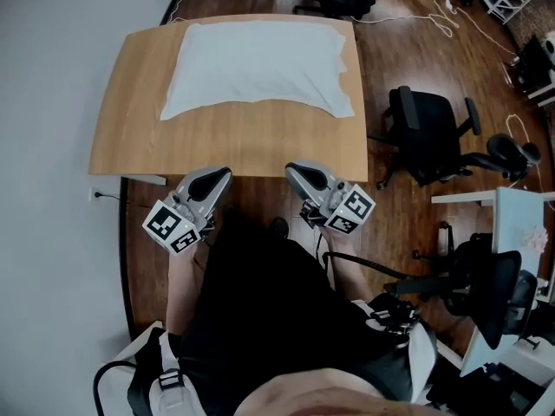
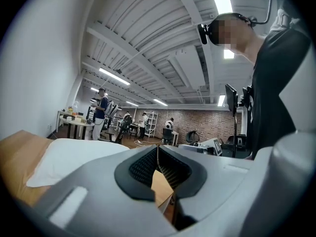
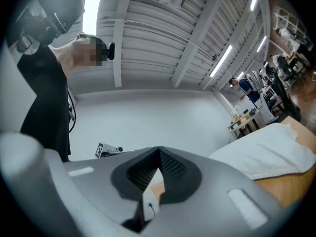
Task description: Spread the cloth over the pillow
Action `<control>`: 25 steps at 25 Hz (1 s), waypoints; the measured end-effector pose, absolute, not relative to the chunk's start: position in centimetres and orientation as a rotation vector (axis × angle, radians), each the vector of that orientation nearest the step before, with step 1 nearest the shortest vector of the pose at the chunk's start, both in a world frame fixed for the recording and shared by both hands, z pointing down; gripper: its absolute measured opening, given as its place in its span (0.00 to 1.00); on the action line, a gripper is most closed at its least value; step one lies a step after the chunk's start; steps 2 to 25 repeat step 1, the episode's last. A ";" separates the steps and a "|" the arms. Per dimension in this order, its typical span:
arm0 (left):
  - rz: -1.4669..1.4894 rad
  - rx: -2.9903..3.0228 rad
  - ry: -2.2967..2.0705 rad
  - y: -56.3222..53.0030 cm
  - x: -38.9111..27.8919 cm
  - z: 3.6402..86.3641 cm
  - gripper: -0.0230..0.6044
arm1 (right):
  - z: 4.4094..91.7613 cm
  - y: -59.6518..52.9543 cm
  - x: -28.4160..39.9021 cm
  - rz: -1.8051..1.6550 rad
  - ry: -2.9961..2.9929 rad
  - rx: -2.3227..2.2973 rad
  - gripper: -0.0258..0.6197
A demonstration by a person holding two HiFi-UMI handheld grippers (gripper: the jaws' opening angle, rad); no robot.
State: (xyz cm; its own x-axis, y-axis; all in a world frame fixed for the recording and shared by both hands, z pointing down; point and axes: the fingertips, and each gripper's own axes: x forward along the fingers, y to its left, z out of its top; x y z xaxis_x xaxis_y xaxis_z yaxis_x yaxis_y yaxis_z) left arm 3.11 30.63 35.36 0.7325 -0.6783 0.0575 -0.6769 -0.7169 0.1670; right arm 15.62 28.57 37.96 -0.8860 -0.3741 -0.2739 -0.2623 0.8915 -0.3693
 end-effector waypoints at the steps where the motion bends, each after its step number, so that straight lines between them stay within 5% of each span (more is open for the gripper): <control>1: -0.025 2.753 -1.087 30.8 3.4 35.8 0.04 | 38.5 28.8 16.0 -0.465 2.727 -0.477 0.04; 25: -0.025 2.753 -1.087 30.8 3.4 35.8 0.04 | 38.5 28.8 16.0 -0.465 2.727 -0.477 0.04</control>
